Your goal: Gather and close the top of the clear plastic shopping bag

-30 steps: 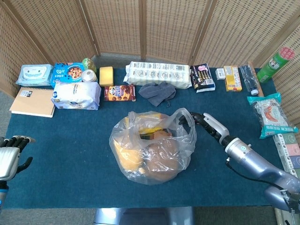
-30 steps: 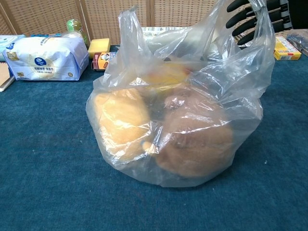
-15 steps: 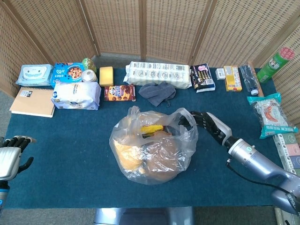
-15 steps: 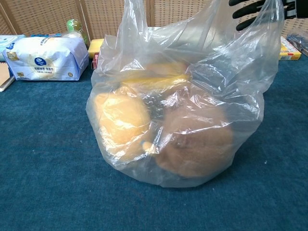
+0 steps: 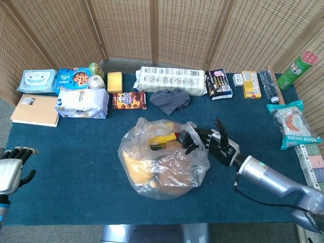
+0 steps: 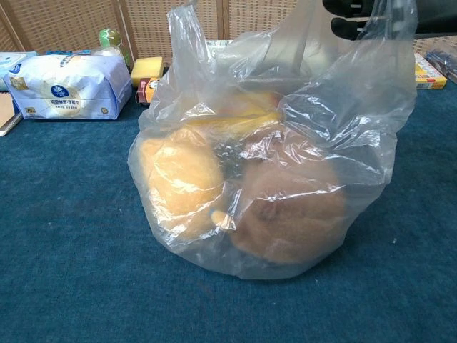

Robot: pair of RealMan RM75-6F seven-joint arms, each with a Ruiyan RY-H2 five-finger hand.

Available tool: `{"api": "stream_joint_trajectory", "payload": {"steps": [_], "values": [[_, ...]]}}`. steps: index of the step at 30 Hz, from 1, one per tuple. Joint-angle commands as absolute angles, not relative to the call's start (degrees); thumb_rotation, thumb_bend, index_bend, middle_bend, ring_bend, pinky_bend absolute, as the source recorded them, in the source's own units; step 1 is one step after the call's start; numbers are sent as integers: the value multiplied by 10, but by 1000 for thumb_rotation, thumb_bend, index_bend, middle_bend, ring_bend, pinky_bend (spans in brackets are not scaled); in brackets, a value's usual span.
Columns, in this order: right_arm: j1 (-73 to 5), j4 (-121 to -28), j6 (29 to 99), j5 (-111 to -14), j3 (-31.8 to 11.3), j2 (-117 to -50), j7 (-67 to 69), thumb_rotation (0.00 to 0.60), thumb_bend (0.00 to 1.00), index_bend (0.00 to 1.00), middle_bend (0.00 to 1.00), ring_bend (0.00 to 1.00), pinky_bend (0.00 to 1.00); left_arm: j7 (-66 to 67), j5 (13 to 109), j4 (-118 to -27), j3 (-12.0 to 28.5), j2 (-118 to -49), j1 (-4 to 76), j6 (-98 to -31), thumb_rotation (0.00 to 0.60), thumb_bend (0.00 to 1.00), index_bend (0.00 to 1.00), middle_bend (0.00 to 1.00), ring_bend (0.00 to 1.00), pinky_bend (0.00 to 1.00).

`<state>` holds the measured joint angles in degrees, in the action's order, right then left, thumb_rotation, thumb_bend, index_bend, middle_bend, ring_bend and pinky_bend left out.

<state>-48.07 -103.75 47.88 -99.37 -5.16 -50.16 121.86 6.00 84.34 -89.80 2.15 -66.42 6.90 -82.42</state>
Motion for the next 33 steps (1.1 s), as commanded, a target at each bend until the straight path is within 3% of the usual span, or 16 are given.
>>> {"api": "stream_joint_trajectory", "payload": {"steps": [1,3,7,10,18,27,33], "values": [[-497,-1053,458,-955,-46,-494,1229,7,148,449,529,535,504,59,842,-897,21,-665,69,-823,600,262,319,321,245,269],[-502,-1060,441,-945,-42,-489,1223,8,150,480,584,601,549,59,842,-895,20,-666,69,-821,600,262,318,321,245,269],[-519,-1070,397,-941,-29,-484,1215,10,150,497,603,625,579,60,840,-894,20,-669,71,-817,600,262,318,320,245,269],[-537,-1071,373,-959,-17,-481,1241,11,149,524,619,681,656,61,840,-894,21,-669,73,-815,600,262,319,321,245,269],[-564,-1039,453,-1044,23,-462,1408,13,150,580,655,729,756,62,841,-896,22,-668,74,-817,600,262,318,320,245,269],[-561,-1044,531,-1022,36,-433,1524,13,149,514,588,646,681,62,848,-899,25,-667,78,-820,600,262,318,320,245,269],[-551,-1053,533,-981,28,-435,1500,19,151,456,531,561,594,60,856,-902,26,-665,79,-827,600,262,319,321,245,269]]}}
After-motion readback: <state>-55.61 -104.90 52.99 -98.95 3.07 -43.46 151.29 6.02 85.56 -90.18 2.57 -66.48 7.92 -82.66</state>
